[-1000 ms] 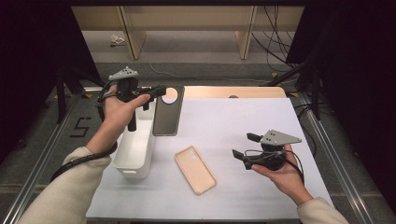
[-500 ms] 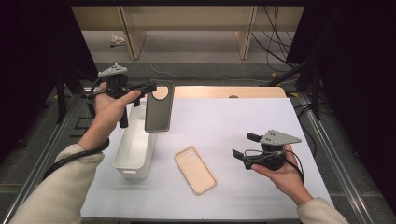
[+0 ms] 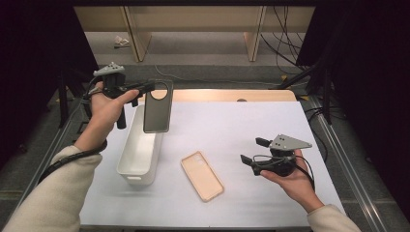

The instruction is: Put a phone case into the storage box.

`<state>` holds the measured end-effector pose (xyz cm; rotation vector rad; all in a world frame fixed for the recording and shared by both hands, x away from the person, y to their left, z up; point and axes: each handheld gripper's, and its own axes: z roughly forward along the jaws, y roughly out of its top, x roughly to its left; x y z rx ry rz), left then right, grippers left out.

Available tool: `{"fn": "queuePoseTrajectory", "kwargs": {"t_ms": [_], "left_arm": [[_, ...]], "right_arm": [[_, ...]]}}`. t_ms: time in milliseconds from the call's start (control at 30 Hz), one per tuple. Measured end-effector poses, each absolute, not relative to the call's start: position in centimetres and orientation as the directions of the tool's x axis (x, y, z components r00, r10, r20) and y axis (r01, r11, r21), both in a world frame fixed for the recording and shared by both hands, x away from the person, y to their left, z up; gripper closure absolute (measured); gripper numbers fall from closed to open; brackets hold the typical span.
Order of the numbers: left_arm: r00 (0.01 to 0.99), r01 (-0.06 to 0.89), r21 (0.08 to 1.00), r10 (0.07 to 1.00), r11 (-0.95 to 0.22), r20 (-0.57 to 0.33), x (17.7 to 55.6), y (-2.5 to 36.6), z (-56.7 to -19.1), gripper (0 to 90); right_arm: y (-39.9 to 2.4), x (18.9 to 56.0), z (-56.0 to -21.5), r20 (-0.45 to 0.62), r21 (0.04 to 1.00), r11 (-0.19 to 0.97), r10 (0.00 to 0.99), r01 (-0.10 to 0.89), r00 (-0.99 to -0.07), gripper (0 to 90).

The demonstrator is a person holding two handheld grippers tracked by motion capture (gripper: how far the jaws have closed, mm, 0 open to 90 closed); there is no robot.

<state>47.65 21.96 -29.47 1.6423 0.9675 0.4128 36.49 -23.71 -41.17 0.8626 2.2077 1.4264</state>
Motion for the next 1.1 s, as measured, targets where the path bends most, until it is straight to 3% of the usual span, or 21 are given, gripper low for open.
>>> {"fn": "queuePoseTrajectory", "kwargs": {"t_ms": [1100], "left_arm": [[0.577, 0.360, 0.931, 0.800, -0.067, -0.165, 49.8, 24.4, -29.4, 80.7]], "right_arm": [[-23.7, 36.6, -41.3, 0.020, 0.909, 0.297, 0.671, 0.293, -0.741, 16.7]]}}
